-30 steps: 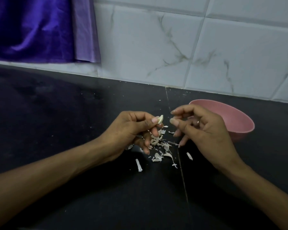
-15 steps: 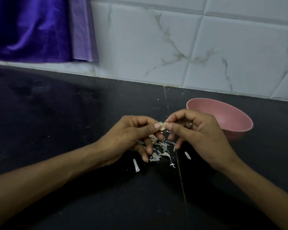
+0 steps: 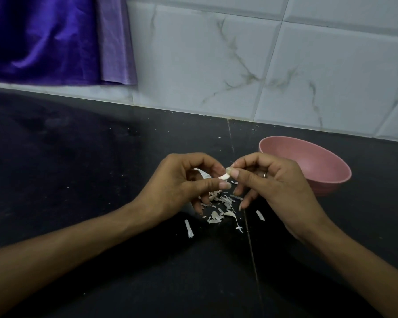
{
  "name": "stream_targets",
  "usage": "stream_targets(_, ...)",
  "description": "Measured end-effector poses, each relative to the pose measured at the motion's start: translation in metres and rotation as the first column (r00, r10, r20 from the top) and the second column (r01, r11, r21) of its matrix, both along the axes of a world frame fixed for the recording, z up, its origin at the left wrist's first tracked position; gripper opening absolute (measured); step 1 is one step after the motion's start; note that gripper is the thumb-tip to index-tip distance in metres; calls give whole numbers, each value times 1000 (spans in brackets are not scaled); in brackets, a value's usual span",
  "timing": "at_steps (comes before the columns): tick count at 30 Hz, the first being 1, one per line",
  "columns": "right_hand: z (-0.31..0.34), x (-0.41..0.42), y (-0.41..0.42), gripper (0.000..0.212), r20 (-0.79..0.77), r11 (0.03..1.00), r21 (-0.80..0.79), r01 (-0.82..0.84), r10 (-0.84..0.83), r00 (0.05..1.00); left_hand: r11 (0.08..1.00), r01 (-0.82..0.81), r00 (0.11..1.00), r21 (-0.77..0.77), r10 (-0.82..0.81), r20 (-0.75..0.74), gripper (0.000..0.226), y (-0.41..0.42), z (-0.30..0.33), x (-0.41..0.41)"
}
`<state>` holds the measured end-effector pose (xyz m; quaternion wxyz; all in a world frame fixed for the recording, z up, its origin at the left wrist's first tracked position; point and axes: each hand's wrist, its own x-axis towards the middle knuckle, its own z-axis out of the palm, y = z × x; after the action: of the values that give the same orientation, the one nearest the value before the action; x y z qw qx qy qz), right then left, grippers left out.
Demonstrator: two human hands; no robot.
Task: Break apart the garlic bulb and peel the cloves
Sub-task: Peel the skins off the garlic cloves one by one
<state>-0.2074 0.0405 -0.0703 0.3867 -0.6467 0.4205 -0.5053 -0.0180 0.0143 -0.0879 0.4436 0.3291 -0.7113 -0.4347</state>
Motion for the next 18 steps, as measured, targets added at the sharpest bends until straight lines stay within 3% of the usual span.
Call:
stream_targets(5, 1, 1, 2, 16, 31, 999, 5, -34, 34, 999, 999, -10, 999, 41, 12, -48, 15, -1, 2, -2)
stream_targets(12, 3, 1, 2, 14, -1, 992, -126, -19, 19, 1000, 960, 105, 972, 261, -43, -231, 14, 2, 8, -5)
stream_targets(18, 2, 2, 5, 10, -7, 978, -207, -10, 8, 1000, 924, 161, 958, 346, -62, -280, 10, 3, 8, -5)
